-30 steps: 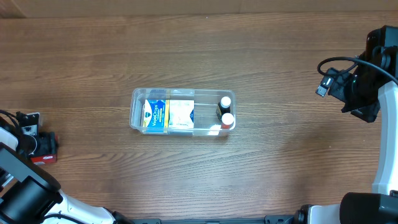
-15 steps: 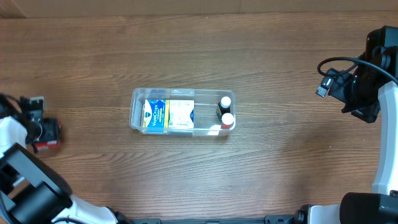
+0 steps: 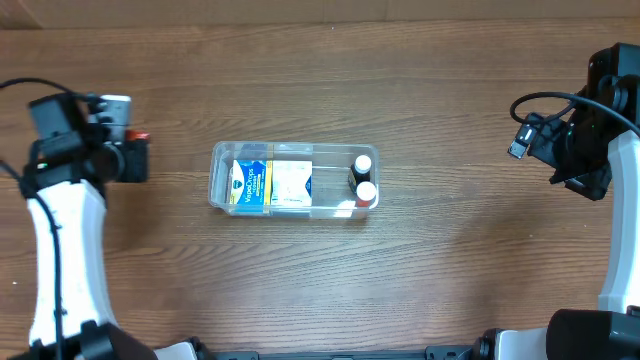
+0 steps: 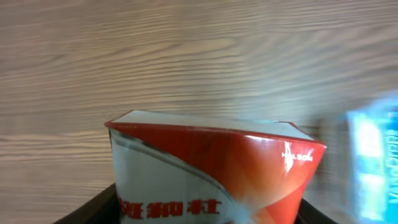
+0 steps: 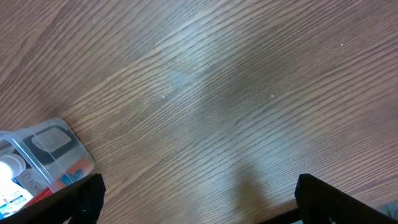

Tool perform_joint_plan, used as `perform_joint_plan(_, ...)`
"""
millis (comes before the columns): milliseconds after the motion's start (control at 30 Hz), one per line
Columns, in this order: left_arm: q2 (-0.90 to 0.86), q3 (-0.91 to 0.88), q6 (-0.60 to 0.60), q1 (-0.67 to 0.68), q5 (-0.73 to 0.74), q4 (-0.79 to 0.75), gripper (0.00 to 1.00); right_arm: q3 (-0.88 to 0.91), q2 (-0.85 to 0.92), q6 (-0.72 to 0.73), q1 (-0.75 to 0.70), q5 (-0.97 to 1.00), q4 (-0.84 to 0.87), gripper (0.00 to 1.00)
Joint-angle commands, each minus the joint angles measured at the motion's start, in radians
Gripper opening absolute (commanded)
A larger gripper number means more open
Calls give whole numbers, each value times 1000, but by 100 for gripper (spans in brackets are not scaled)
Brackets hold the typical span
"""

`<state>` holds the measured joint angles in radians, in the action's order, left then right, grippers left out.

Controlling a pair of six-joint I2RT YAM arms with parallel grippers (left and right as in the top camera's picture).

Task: Pack container
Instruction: 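Carry the red box with the left gripper into the container beside the bottle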

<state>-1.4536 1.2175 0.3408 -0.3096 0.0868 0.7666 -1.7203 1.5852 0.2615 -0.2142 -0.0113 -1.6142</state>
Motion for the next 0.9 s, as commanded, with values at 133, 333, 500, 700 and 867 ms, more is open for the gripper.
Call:
perform_joint_plan(133,100,64,-265,313,14,124,50,-2,-7,-3,3,9,-12,100)
perform_joint_plan(333,101,177,-533,562,15,171,46,-2,-7,-3,3,9,-12,100)
perform_joint_plan(500,94,234,-656,682,14,153,41,-2,-7,-3,3,9,-11,100)
perform_joint_plan(700,40,277,-723,732,18,131,38,-2,-7,-3,3,8,-11,100)
perform_joint_plan(867,-42,294,-755,765,21,114,35,-2,-7,-1,3,8,-11,100)
